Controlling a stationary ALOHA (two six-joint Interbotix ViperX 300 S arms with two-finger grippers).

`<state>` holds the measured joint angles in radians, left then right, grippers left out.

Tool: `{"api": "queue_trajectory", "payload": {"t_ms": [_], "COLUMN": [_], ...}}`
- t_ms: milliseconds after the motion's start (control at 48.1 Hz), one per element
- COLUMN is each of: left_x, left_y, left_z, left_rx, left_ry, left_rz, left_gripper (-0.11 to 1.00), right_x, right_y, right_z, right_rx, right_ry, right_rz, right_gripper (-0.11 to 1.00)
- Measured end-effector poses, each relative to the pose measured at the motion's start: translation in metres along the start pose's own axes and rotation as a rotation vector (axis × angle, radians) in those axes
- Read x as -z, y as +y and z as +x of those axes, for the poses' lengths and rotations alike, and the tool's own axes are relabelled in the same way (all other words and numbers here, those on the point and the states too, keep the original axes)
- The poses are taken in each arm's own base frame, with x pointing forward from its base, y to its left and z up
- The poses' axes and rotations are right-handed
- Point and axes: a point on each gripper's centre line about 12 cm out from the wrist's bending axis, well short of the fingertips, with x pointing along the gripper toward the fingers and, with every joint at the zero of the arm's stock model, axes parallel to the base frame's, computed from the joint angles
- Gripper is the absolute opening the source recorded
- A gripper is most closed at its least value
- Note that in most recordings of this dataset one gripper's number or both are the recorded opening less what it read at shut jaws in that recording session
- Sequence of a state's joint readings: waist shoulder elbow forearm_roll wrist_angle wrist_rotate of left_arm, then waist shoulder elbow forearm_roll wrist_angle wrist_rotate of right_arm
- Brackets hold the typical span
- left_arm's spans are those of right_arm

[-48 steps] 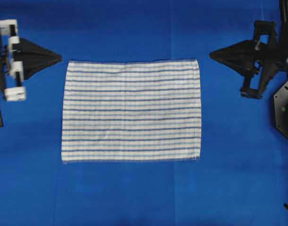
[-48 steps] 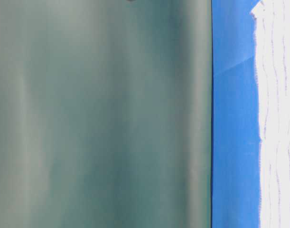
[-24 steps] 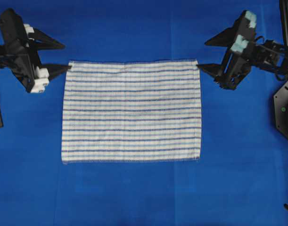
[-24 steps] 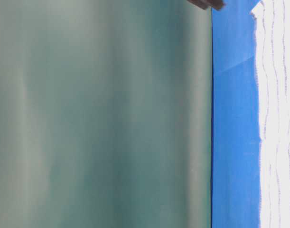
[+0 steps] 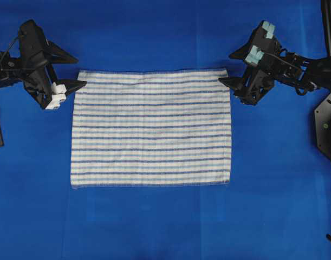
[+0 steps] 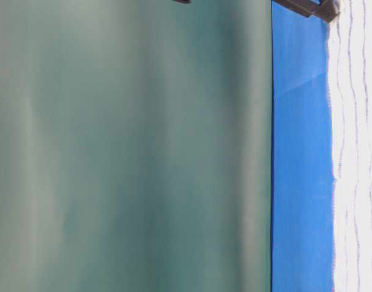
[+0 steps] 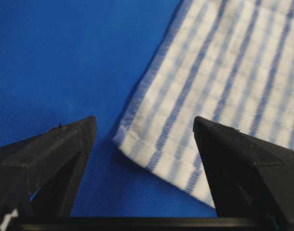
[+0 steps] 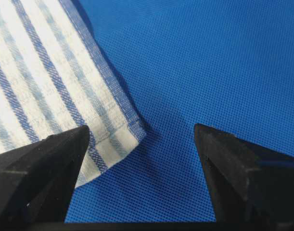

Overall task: Fold the blue towel.
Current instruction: 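Move both grippers to the towel's top corners and grasp them, then lift the top corners and fold them down toward the bottom edge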

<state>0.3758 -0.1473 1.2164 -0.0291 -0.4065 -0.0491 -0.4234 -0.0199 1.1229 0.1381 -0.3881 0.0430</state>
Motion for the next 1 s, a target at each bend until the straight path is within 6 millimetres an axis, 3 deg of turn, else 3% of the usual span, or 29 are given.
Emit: {"api": "queue_trajectory", "payload": {"t_ms": [540, 727, 810, 997], "left_x": [0.021, 0.021, 0.021, 0.02], "left_y": [0.006, 0.006, 0.007, 0.007], "left_z": [0.019, 0.023, 0.023, 0.025], "left_rx": [-0.019, -0.02, -0.023, -0.023], "left_ry": [0.069, 0.072, 0.074, 0.077], "left_rz": [-0.008, -0.009, -0.011, -0.011], "left_gripper": [0.77, 0.74, 0.63, 0.13], "right_x": [0.003, 0.003, 0.002, 0.003], "right_y": [0.0, 0.001, 0.003, 0.007], "right_z": [0.004, 0.004, 0.004, 0.004], "right_rx": [0.004, 0.001, -0.003, -0.016], "right_ry": [0.001, 0.002, -0.001, -0.001], "right_rz": [0.005, 0.002, -0.002, -0.016], "right_gripper": [0.76, 0.69, 0.6, 0.18]}}
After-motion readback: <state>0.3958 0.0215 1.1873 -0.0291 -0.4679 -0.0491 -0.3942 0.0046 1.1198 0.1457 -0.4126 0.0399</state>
